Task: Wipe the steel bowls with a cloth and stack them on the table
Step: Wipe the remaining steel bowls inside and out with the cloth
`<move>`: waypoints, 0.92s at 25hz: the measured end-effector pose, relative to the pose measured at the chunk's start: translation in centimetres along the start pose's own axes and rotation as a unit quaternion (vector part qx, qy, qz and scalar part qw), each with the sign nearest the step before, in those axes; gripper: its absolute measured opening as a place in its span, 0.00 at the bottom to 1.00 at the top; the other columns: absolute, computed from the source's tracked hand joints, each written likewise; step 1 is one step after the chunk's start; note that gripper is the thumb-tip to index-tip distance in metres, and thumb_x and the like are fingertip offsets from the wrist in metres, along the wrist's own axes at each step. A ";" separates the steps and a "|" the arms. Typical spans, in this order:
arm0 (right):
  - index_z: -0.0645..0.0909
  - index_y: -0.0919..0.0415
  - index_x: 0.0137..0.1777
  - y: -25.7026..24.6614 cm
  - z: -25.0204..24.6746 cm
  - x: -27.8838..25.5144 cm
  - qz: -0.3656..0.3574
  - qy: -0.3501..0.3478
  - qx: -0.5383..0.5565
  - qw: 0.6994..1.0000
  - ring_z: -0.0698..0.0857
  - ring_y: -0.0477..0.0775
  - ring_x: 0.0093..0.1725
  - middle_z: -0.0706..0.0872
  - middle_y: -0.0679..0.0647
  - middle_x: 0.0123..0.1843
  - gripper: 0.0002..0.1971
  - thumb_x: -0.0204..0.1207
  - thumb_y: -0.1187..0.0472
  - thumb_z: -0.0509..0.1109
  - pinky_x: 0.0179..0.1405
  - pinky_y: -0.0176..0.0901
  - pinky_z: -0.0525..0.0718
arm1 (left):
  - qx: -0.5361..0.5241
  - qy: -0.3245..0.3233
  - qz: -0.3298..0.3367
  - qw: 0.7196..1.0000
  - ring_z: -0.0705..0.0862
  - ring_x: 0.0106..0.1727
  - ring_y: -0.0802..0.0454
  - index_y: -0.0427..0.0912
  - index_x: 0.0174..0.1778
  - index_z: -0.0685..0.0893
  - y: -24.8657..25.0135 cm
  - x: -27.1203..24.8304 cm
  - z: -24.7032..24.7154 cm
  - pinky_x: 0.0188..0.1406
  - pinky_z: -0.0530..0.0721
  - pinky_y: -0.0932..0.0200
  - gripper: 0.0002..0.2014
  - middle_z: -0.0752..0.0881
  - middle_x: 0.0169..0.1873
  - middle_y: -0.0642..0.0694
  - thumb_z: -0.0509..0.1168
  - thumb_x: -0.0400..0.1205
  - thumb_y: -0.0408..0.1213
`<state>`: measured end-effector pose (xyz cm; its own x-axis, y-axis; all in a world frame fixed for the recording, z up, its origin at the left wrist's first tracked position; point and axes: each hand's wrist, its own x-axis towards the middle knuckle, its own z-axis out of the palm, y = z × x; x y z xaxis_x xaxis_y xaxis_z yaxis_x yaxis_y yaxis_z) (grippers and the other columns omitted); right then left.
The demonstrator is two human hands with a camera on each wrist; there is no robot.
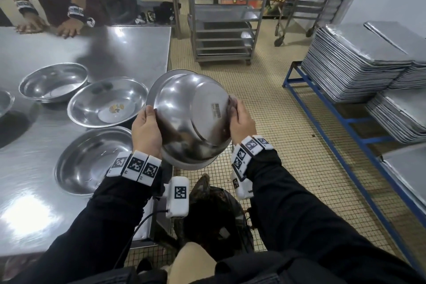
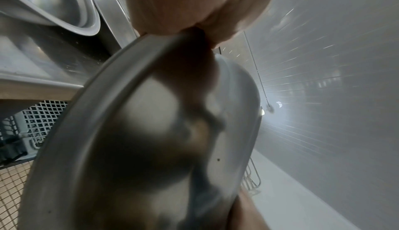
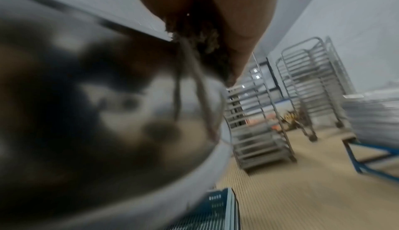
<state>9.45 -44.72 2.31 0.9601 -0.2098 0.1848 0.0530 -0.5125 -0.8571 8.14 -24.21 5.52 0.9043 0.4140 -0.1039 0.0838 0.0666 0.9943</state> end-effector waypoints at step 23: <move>0.63 0.51 0.80 -0.6 -0.7 -0.7 -0.029 -0.005 -0.064 0.998 0.78 0.47 0.63 0.79 0.53 0.68 0.22 0.86 0.57 0.53 0.61 0.36 0.74 | 0.053 0.013 0.040 0.998 0.80 0.42 0.58 0.46 0.43 0.83 -0.6 0.3 -0.1 0.49 0.76 0.65 0.15 0.83 0.37 0.56 0.56 0.88 0.47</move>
<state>8.53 -44.85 3.07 0.9592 -0.1683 0.2270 0.0741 -0.6254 -0.7768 8.34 -24.00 4.92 0.8991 0.4372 -0.0228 0.0566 -0.0645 0.9963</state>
